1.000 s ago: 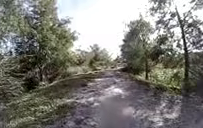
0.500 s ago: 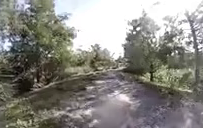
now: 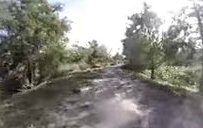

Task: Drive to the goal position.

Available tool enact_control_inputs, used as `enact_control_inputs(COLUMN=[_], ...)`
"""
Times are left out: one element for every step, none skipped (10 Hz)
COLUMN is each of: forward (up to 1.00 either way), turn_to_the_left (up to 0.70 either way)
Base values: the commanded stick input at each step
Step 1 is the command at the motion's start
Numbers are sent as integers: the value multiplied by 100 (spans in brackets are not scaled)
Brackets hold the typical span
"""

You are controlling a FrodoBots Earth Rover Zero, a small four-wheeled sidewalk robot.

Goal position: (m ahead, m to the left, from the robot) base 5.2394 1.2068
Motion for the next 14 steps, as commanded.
enact_control_inputs(forward=[85,85,85,85,85,85,85,85,85,85,85,85,85,85], turn_to_the_left=[-15,-30,-33,-8,0,0,0,0,0,0,0,0,0,0])
